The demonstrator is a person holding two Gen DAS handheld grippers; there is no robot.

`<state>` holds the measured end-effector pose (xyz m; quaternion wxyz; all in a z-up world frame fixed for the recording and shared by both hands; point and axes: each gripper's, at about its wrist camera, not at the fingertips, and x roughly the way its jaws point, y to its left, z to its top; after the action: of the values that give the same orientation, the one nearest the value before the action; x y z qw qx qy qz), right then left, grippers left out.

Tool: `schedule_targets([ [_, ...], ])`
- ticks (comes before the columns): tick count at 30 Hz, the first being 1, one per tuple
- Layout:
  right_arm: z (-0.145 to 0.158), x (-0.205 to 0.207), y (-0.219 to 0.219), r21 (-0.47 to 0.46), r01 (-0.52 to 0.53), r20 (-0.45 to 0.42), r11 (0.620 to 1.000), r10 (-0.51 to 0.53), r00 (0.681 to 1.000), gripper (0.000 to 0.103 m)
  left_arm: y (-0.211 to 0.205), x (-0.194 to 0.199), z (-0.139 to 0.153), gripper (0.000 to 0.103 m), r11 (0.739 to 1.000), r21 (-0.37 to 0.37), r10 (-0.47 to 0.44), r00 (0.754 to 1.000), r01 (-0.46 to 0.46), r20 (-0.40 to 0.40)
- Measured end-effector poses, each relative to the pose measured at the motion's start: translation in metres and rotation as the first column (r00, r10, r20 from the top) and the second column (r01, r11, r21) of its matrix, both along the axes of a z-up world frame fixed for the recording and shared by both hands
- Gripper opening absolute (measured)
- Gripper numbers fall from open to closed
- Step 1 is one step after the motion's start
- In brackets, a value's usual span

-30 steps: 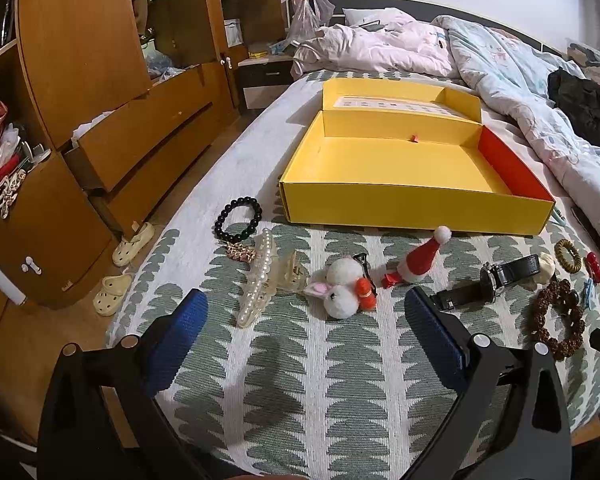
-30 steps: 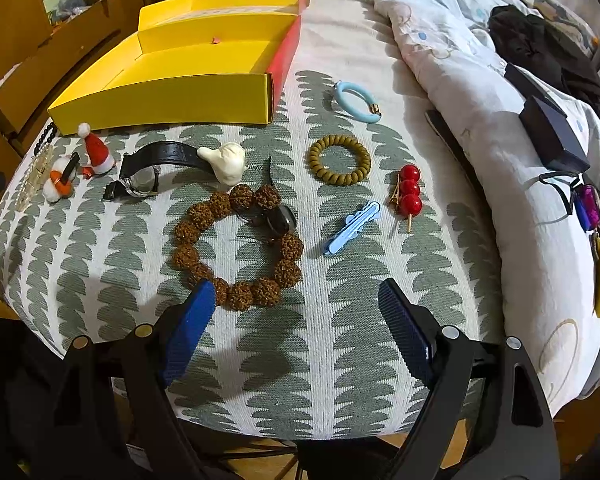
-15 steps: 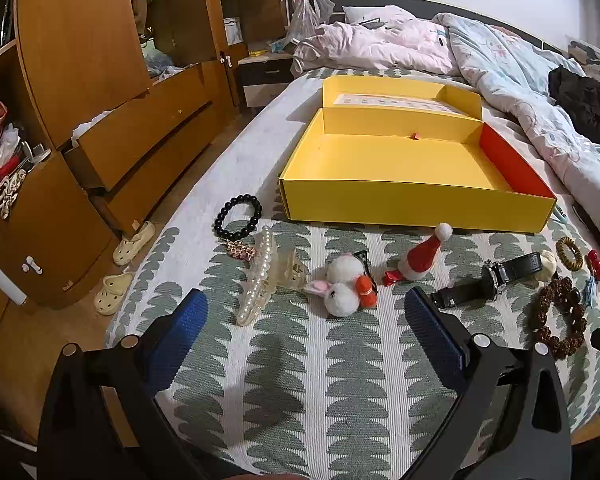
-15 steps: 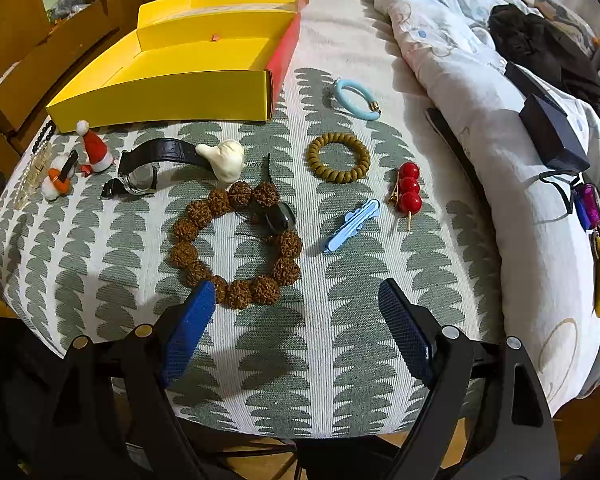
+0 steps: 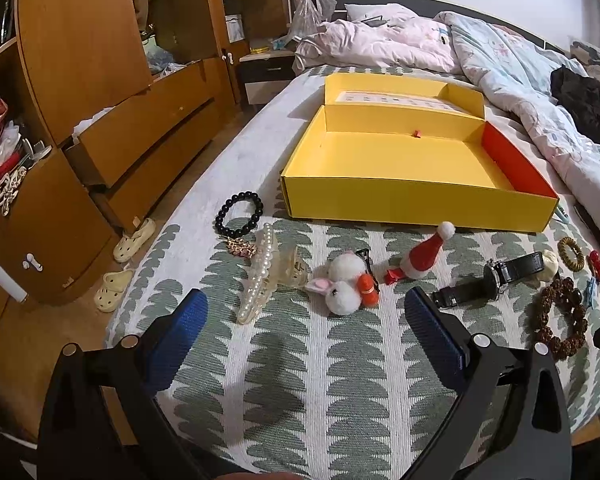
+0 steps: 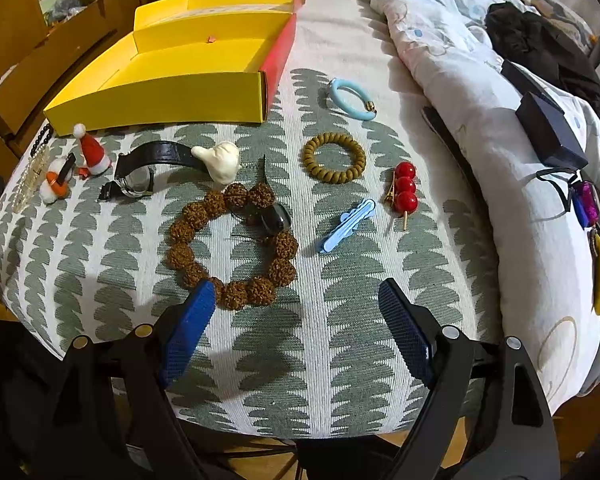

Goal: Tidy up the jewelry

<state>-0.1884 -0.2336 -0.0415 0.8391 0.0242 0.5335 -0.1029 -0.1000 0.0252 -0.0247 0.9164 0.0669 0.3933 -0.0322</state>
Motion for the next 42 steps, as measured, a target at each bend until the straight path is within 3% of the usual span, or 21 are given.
schedule_targets([
  [42,0.0018,-0.0003,-0.0032,0.008,0.023,-0.001,1.000,-0.023,1.000,0.085,-0.0050,-0.0024,-0.0046,0.097,1.000,-0.001,-0.008,1.000,0.008,-0.014],
])
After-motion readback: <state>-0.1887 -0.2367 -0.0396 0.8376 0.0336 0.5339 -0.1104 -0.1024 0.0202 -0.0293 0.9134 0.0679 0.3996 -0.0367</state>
